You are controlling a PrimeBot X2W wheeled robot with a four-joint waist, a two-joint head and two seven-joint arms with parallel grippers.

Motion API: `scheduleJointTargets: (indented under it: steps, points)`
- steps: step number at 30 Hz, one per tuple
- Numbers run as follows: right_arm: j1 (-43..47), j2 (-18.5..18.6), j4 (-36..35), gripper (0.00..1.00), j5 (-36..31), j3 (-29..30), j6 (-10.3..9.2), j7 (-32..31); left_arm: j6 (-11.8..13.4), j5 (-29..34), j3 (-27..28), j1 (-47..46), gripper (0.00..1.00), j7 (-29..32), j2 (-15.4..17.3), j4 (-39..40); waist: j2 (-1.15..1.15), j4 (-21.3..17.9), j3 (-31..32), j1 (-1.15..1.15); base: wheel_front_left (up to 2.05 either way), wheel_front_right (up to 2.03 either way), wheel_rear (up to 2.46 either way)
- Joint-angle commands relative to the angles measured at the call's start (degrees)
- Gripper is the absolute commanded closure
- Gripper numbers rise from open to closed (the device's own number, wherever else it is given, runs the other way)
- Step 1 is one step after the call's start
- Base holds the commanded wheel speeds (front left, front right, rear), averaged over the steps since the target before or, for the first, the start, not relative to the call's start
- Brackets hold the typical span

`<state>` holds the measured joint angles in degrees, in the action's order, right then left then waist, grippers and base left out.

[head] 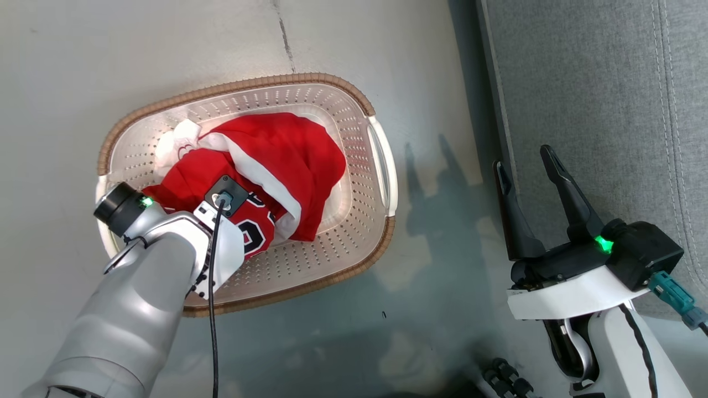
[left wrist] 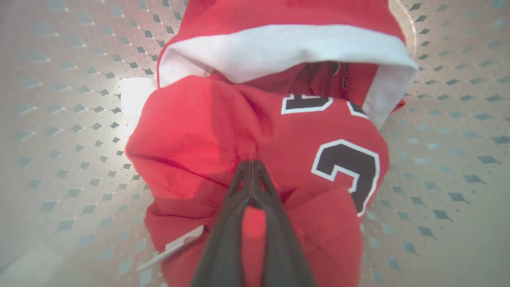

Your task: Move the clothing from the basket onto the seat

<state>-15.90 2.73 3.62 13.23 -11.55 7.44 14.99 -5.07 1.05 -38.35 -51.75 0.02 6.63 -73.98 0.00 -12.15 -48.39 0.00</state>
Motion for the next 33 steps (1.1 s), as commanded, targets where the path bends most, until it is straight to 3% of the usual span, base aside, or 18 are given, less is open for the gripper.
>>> scheduleJointTargets:
  steps: [1, 29, 30, 31, 32, 33]
  points:
    - [-0.5, 0.3, 0.4, 0.00, -0.2, 0.2, 0.09, 0.3, -0.3, -0.4, -0.1, 0.8, 1.00, -0.6, 0.3, 0.0, 0.00, 0.4, 0.6, 0.00, 0.00, 0.00, 0.00]
    - [-2.0, 0.3, 5.3, 0.00, -2.2, 1.3, 0.09, 0.3, -0.6, -6.7, -0.1, 3.1, 1.00, -9.6, -3.2, 0.0, 0.00, 3.9, 9.5, 0.00, 0.00, 0.00, 0.00]
    - [-2.0, 0.3, 5.4, 0.00, -2.3, 1.3, 0.09, 0.3, -0.2, -7.0, 0.0, 3.1, 0.37, -10.3, -3.3, 0.0, 0.00, 4.0, 9.8, 0.00, 0.00, 0.00, 0.00]
    - [-2.0, 0.3, 5.4, 0.00, -2.3, 1.3, 0.09, 0.3, -0.2, -7.0, 0.0, 3.1, 0.37, -10.3, -3.3, 0.0, 0.00, 4.0, 9.8, 0.00, 0.00, 0.00, 0.00]
    - [-2.0, 0.3, 5.5, 0.00, -2.2, 1.4, 0.09, 0.3, 0.1, -7.7, 0.3, 3.3, 0.00, -10.8, -3.3, 0.0, 0.00, 4.2, 10.1, 0.00, 0.00, 0.00, 0.00]
    - [-2.0, 0.3, 5.7, 0.00, -2.3, 1.5, 0.09, 0.3, 0.4, -8.1, 0.6, 3.6, 0.00, -11.3, -3.4, 0.0, 0.00, 4.3, 10.6, 0.00, 0.00, 0.00, 0.00]
